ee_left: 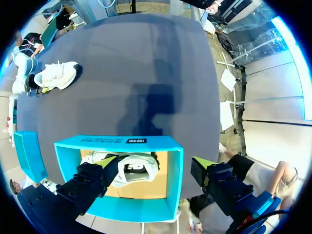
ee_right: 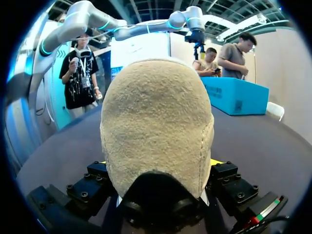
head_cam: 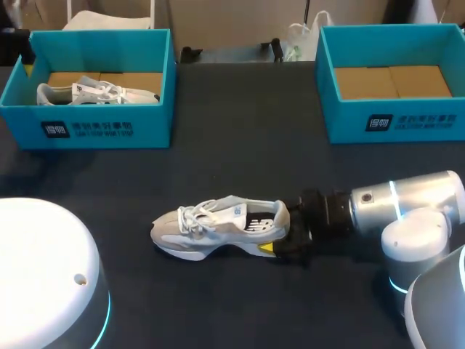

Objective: Take the shoe out of the shoebox, open the shoe tongue, remove and reinsert the insole, then place the shoe into the shoebox

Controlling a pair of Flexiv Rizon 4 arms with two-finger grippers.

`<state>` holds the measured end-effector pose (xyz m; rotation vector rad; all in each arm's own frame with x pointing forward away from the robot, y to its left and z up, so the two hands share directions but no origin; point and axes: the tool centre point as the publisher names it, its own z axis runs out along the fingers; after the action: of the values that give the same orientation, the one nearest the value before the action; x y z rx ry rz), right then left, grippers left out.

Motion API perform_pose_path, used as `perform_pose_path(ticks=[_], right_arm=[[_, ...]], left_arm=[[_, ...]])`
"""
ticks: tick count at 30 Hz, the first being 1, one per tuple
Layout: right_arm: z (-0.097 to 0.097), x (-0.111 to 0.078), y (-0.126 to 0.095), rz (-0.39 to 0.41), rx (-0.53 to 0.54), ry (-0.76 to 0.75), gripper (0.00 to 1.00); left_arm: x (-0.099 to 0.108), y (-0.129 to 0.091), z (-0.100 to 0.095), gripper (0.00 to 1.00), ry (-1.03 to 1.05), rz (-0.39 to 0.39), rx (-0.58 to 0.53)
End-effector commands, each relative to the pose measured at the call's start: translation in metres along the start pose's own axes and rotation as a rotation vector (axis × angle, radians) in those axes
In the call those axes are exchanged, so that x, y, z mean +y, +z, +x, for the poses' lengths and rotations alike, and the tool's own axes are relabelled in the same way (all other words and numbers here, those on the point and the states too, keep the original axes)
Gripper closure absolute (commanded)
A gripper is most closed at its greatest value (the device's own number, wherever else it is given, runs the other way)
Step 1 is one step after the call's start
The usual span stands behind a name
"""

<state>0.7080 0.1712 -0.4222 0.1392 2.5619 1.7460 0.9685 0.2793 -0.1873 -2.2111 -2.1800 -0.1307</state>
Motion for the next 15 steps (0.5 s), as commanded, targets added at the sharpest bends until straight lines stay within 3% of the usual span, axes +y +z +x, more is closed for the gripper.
perform_pose_path(ticks=[1,15], right_arm=[[0.0001,-0.0001,-0.0017,0.009,-0.006,0.008,1.0],[0.0002,-0.0003,-0.0029,0.008,-0.003,0.012,1.0]], left_arm=[[-0.0011,-0.0002,0.0003,0.0,0.0,-0.002,0.002],[-0.0011,-0.0002,0.0003,0.0,0.0,-0.002,0.002]])
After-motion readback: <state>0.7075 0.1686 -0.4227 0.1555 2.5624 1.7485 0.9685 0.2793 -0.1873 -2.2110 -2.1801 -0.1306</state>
